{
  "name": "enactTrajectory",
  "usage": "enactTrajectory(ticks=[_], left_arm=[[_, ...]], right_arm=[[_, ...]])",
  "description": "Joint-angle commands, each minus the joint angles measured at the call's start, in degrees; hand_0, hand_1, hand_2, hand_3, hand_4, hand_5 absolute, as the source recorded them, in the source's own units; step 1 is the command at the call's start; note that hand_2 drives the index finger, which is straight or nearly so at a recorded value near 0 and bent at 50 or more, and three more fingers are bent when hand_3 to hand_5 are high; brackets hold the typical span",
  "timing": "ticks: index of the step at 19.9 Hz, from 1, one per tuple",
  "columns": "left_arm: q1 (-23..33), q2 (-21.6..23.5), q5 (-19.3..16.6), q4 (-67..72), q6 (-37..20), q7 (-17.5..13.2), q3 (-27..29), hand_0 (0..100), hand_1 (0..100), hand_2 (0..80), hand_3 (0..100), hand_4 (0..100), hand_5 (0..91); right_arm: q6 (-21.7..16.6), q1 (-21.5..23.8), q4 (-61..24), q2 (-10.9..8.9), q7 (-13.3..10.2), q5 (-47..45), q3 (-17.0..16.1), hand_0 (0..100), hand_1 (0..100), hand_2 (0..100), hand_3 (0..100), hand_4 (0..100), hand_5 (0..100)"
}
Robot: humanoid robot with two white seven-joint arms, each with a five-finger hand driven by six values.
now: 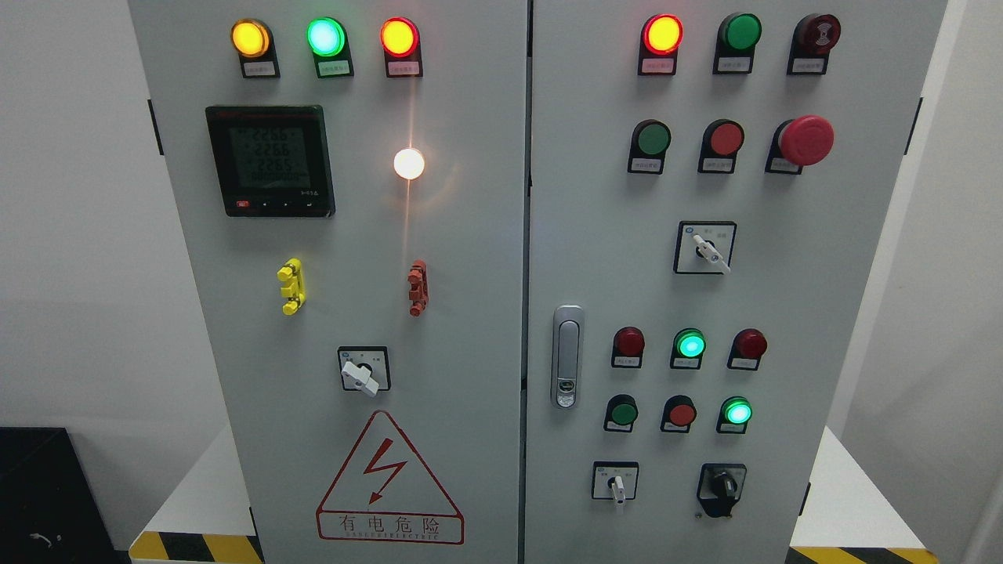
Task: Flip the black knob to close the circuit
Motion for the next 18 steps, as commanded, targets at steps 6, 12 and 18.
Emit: enactTrajectory(ticks=[6,12,18], left_arm=[[0.4,-0.1,0.0,0.0,0.0,0.0,0.0,12,56,0.0,0,0,0.0],[0.4,0.0,0.0,0.0,0.0,0.0,0.0,12,56,0.0,0,0,0.0],[0.4,0.0,0.1,0.0,0.0,0.0,0.0,12,56,0.0,0,0,0.0]], right_arm=[[0.4,-1.5,-22.2,-1.47,-2.0,18.1,0.4,0,3,70,84,73,72],[0.4,-1.2,-31.9,-0.77,-1.7,27.9,-2.0,0,0,81,93,81,82],[0.5,-1.1,-41.8,-0.59,-1.0,32.3,-2.5,0,0,85,97,86,88]])
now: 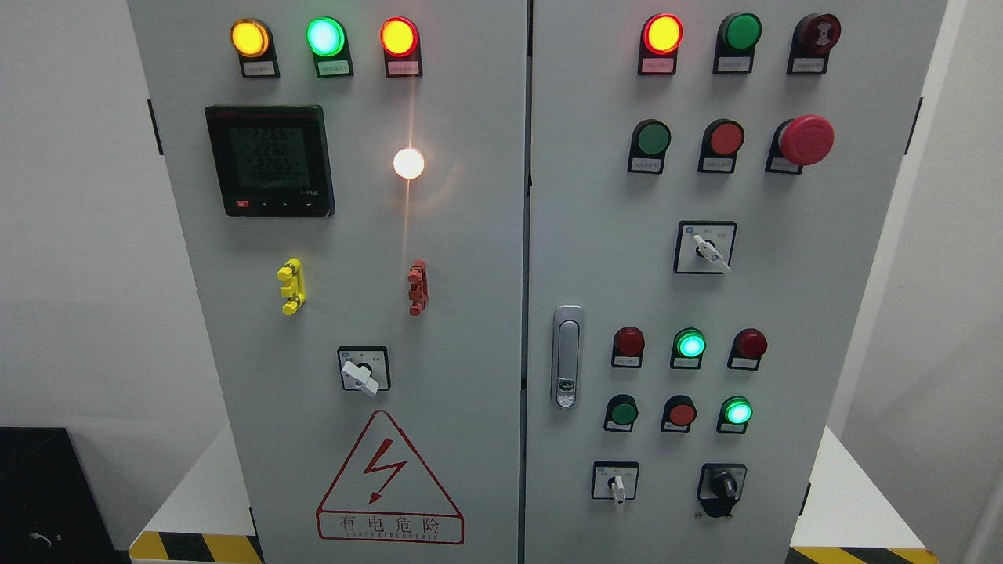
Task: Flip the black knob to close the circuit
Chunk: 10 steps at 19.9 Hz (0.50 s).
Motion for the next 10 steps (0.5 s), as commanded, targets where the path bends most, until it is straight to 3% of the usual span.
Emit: enactTrajectory(ticks=[1,4,8,10], left_arm=[[0.4,0.0,0.0,0.0,0.0,0.0,0.0,12,56,0.0,0,0,0.0],[0.4,0.0,0.0,0.0,0.0,0.0,0.0,12,56,0.0,0,0,0.0],[0.4,0.0,0.0,0.0,0.0,0.0,0.0,12,56,0.0,0,0,0.0],[0.4,0.0,0.0,0.0,0.0,0.0,0.0,12,56,0.0,0,0,0.0]], right_arm=[[0.1,1.1,-18.5,0.22,0.6,6.2,-1.1,0,0,85,98,87,90],[1.5,1.4,-23.0,1.53,2.6,8.2,-1.1,0,0,87,100,90,93],[1.8,2.2,-28.5,1.63,3.2,11.8,-2.4,0,0,89,100,91,95],[2.0,2.5,-31.2,2.06,4.8,13.6,-3.1,0,0,89,100,92,95]])
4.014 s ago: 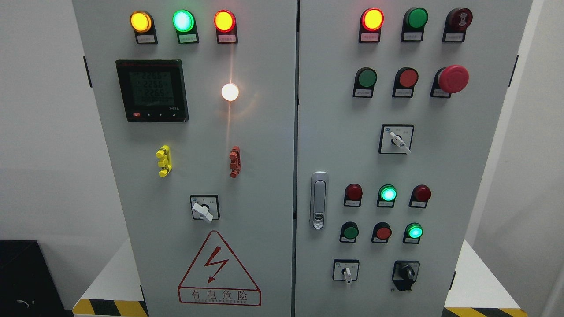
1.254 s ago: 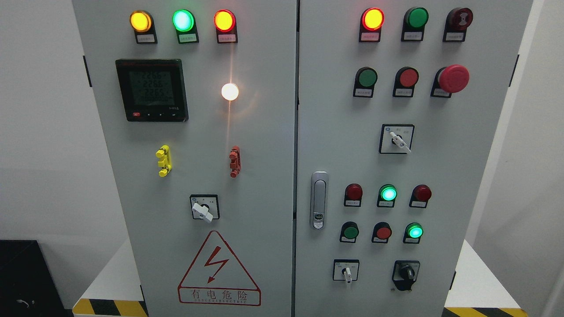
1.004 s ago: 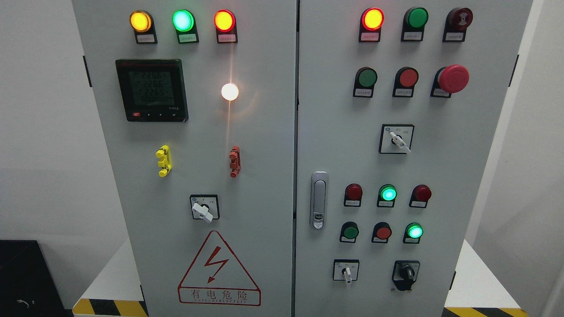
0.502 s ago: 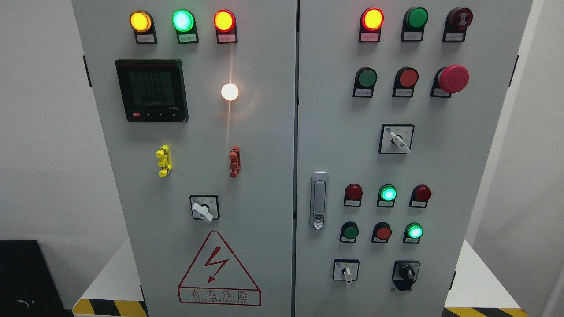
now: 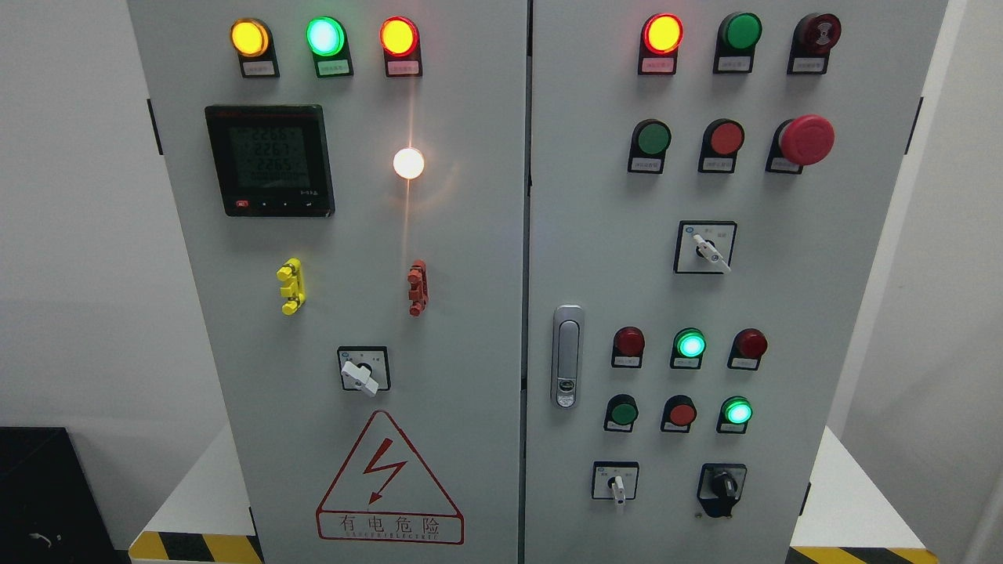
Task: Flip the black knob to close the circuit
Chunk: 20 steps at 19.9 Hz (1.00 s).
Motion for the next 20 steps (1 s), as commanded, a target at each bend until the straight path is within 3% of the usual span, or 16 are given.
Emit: enactTrajectory(ticks=[1,11,14,18,20], left_arm=[[0.4,0.0,0.0,0.0,0.0,0.0,0.0,12,56,0.0,0,0,0.0],[0.4,0.0,0.0,0.0,0.0,0.0,0.0,12,56,0.0,0,0,0.0],[0.4,0.0,0.1,0.0,0.0,0.0,0.0,12,56,0.0,0,0,0.0],[0.4,0.0,0.0,0.0,0.0,0.0,0.0,12,56,0.0,0,0,0.0],[0.4,0.0,0.0,0.0,0.0,0.0,0.0,12,56,0.0,0,0,0.0]], right_arm=[[0.6,1.6,-17.8,1.48,1.7,5.3,-2.1,0,0,90,100,92,96],[4.5,2.1,-25.9,1.4,6.1,7.6,-3.9,0,0,91,100,94,95],[6.0,1.6,-28.0,1.31,8.5,9.0,-3.9,0,0,91,100,93,95],[6.6,0.4,-29.7,1.31,8.8,9.0,-3.9,0,0,91,100,93,95],[7.1,-0.3,-31.0,1.4,10.1,9.0,-3.9,0,0,91,100,93,95]])
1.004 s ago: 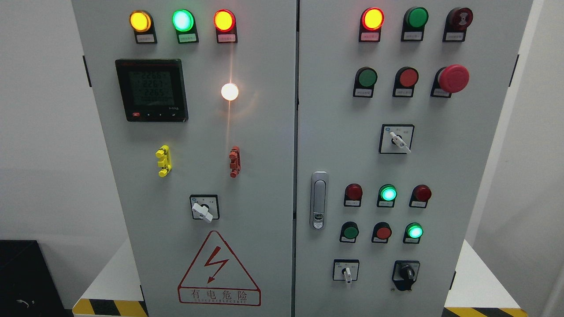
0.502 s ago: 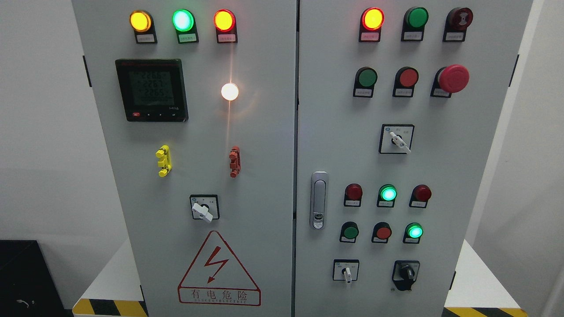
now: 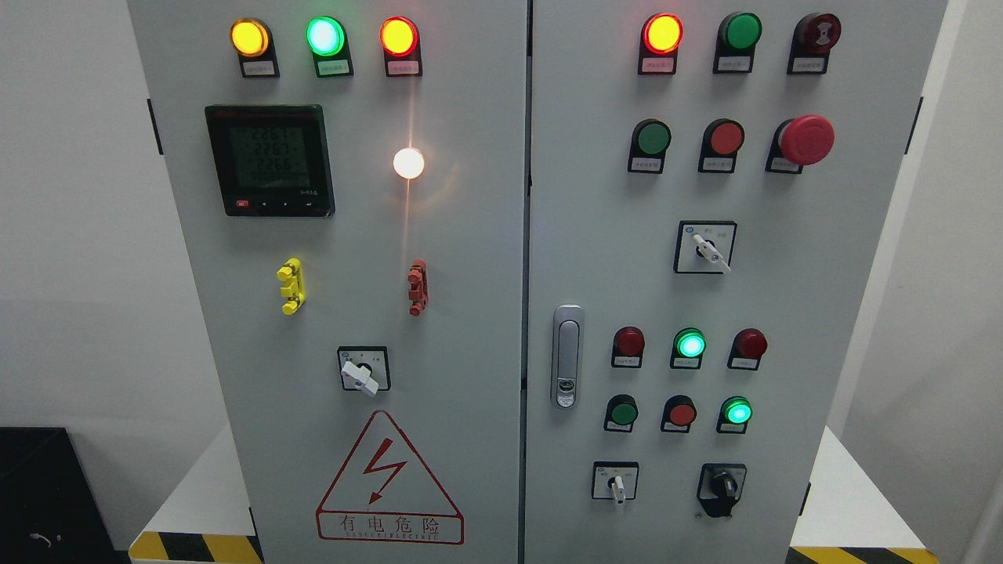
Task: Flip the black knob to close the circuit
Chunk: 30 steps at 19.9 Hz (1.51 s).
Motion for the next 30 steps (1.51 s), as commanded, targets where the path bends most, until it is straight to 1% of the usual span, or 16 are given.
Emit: enactTrajectory(ticks=[1,3,5,8,11,14,17,21,24,30], left_arm=[[0.4,0.0,0.0,0.0,0.0,0.0,0.0,12,56,0.0,0,0,0.0],[0.4,0.0,0.1,0.0,0.0,0.0,0.0,12,56,0.0,0,0,0.0],[0.4,0.0,0.0,0.0,0.0,0.0,0.0,12,56,0.0,0,0,0.0],[0.4,0.0,0.1,0.0,0.0,0.0,0.0,12,56,0.0,0,0,0.0],[0.4,0.0,0.0,0.0,0.0,0.0,0.0,12,56,0.0,0,0,0.0],[0.4,0.0,0.0,0.0,0.0,0.0,0.0,12,56,0.0,0,0,0.0],[0.4,0.0,0.0,0.0,0.0,0.0,0.0,12,56,0.0,0,0,0.0],[0.4,0.0,0.1,0.0,0.0,0.0,0.0,12,56,0.0,0,0,0.0],[0.4,0.0,0.0,0.0,0.0,0.0,0.0,12,56,0.0,0,0,0.0],[0.4,-0.1,0.0,0.0,0.0,0.0,0.0,12,56,0.0,0,0,0.0]], right_arm=[[0.8,-0.7,-9.2,0.15,1.4,0.8,-1.1,0,0,91,100,93,95],[1.3,-1.7,-9.9,0.15,1.9,0.8,-1.1,0,0,91,100,93,95],[1.4,-2.0,-10.7,0.15,3.3,0.8,-1.2,0,0,91,100,93,95],[2.1,-3.2,-11.1,-0.2,3.7,0.8,-1.2,0,0,91,100,93,95],[2.1,-5.5,-10.7,-0.2,5.4,1.8,-2.4,0,0,91,100,93,94],[2.2,-7.9,-10.2,-0.29,5.7,3.1,-2.9,0,0,91,100,92,94],[3.0,-9.4,-10.1,-0.29,7.6,4.4,-2.9,0,0,91,100,92,95],[3.3,-11.3,-9.0,-0.46,8.2,5.5,-3.0,0,0,91,100,92,95],[3.8,-12.8,-7.8,-1.17,8.6,5.8,-3.7,0,0,91,100,93,95],[4.3,-13.2,-7.9,-1.17,9.2,6.4,-3.7,0,0,90,100,93,95]])
